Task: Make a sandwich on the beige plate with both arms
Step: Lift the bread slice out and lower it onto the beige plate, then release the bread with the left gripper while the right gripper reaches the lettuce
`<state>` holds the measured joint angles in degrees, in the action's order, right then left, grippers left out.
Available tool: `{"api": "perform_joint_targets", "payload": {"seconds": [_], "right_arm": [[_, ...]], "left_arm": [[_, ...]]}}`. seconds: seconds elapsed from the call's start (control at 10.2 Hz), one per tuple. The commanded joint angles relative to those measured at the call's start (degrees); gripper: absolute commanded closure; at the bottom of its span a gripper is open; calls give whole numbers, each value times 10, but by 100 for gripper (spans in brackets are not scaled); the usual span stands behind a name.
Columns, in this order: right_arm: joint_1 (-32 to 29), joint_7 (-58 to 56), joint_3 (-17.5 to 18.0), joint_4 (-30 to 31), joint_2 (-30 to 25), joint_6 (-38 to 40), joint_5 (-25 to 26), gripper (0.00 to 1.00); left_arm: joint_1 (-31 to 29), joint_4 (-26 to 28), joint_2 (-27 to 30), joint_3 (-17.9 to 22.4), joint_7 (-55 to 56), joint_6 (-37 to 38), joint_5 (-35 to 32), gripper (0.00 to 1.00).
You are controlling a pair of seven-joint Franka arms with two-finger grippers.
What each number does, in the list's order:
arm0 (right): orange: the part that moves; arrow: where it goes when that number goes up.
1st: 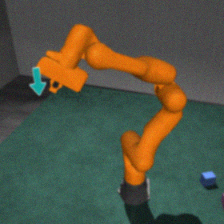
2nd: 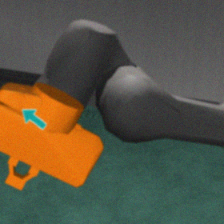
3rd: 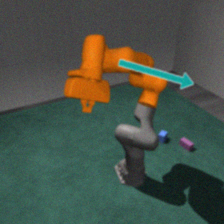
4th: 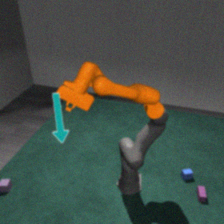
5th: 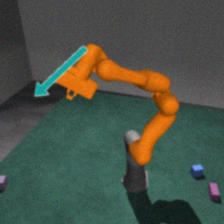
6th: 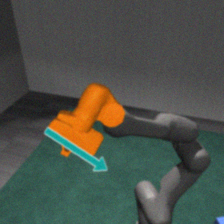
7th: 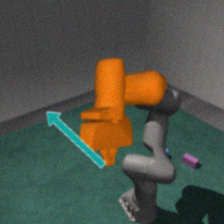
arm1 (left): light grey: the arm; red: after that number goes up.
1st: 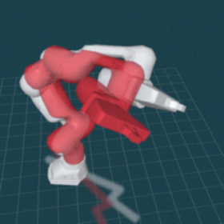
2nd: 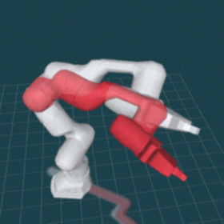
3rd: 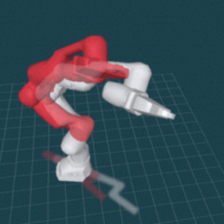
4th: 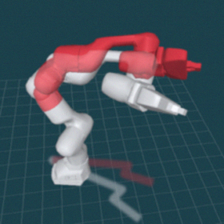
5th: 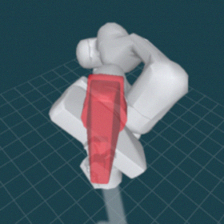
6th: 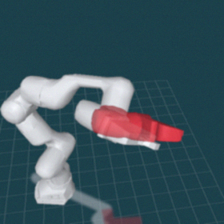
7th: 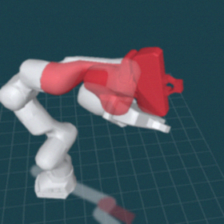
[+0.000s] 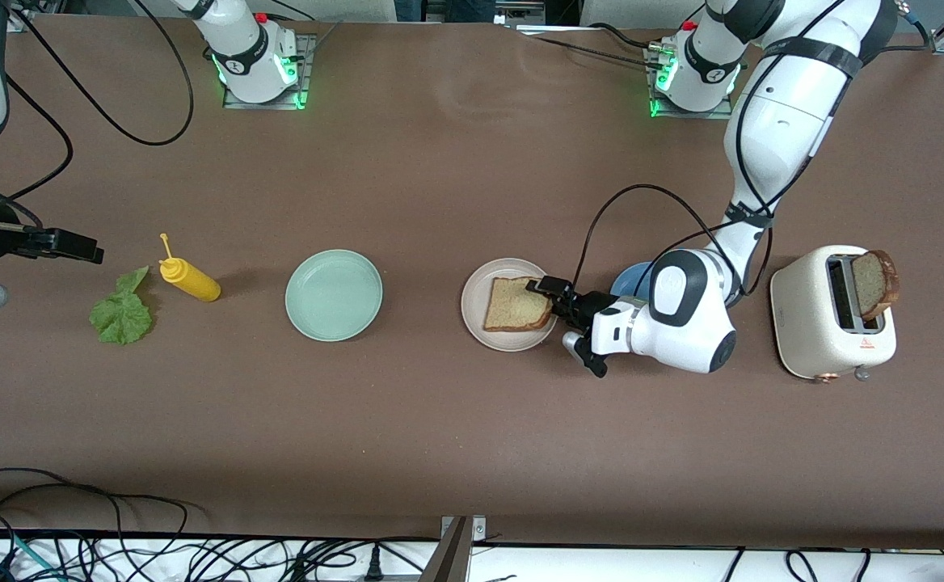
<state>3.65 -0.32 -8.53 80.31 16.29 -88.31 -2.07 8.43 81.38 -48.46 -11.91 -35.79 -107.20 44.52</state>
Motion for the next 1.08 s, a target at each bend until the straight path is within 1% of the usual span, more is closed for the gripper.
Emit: {"api": "perform_joint_targets", "payload": {"seconds": [0.0, 0.2, 0.39, 0.49, 0.59, 0.69, 0.78, 0.88, 0.98], "right_arm": [[-19, -6, 2, 4, -6, 4, -3, 0], [-25, -5, 0, 4, 3, -2, 5, 0], [-53, -5, -2, 4, 19, -4, 4, 0], [-58, -5, -3, -1, 43, -9, 17, 0], [-58, -6, -2, 0, 58, -24, 51, 0], [-59, -13, -2, 0, 73, -43, 66, 0], [-65, -27, -3, 4, 94, -73, 75, 0], [-85, -52, -2, 5, 119, -100, 69, 0], [-101, -76, -1, 8, 147, -130, 65, 0]], "left_arm": [[-18, 2, 33, 0, 5, 25, -80, 0], [-20, 1, 63, 0, 57, 55, -138, 0], [-19, 1, 113, 0, 138, 80, -237, 0], [-20, 1, 139, 0, 169, 95, -283, 0], [-20, 1, 165, 0, 199, 109, -326, 0], [-21, 1, 191, 1, 234, 117, -380, 0], [-21, 1, 215, 1, 252, 121, -427, 0], [-28, 1, 238, 2, 254, 130, -462, 0], [-52, 0, 263, 1, 254, 141, -474, 0]]}}
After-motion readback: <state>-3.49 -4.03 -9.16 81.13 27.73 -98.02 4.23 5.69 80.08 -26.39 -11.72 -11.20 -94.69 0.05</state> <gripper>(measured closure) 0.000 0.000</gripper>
